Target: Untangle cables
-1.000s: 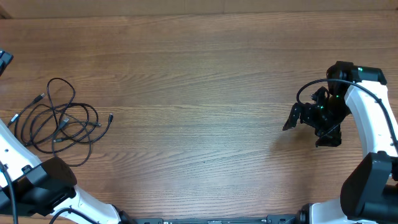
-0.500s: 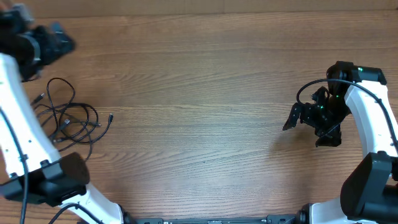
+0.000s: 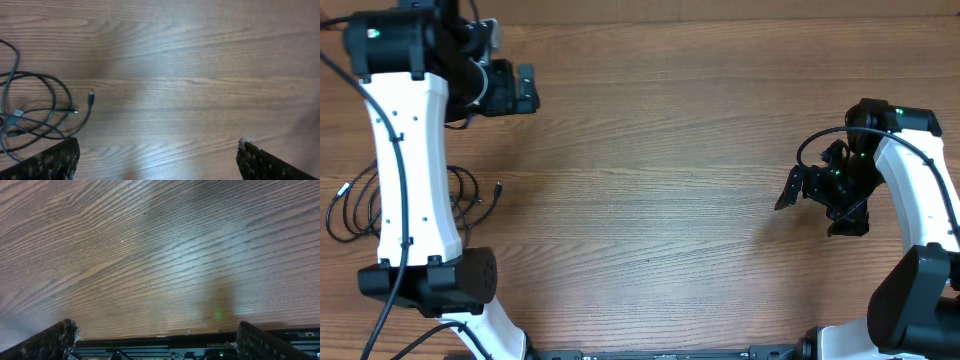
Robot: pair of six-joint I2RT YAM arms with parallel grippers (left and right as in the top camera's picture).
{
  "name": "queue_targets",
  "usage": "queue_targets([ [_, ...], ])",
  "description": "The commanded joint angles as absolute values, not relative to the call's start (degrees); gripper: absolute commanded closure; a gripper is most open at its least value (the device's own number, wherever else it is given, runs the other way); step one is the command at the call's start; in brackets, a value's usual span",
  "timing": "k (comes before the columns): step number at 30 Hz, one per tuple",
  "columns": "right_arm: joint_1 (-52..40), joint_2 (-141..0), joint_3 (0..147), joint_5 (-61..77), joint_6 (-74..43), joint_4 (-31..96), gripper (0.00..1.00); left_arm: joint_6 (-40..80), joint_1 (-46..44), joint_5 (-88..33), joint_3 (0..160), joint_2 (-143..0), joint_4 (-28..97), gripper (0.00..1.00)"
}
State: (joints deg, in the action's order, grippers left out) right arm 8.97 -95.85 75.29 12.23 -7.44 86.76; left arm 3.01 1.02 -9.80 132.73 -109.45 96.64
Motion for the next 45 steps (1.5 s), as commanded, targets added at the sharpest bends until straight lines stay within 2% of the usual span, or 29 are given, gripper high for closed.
queue_targets([
  [1,9.2,-95.0,76.1,12.7,-7.3,87.1,0.0,4.3,-1.6,-8.4,129.6,-109.0,96.8,0.0],
  [12,8.1,-95.0,76.1,12.2,-7.3,88.9,0.0,7.5,-6.5,-8.4,102.3,-100.7,96.8,0.0],
  [20,2.2,-93.8,76.1,11.6,-7.4,87.2,0.0,7.5,-6.6,-8.4,83.4,-89.1,96.9,0.0],
  [25,-1.7,-89.4,76.1,11.6,-8.4,83.8,0.0,8.6,-6.5,-7.1,76.8,-80.8,94.7,0.0],
  [36,-2.7,-67.3,76.1,7.0,-9.2,78.8,0.0,10.2,-6.6,-6.5,73.2,-54.3,79.9,0.0],
  [45,-2.7,-43.9,73.0,1.5,-9.2,73.7,0.0,14.0,-6.6,-0.9,67.0,-28.6,71.2,0.0],
])
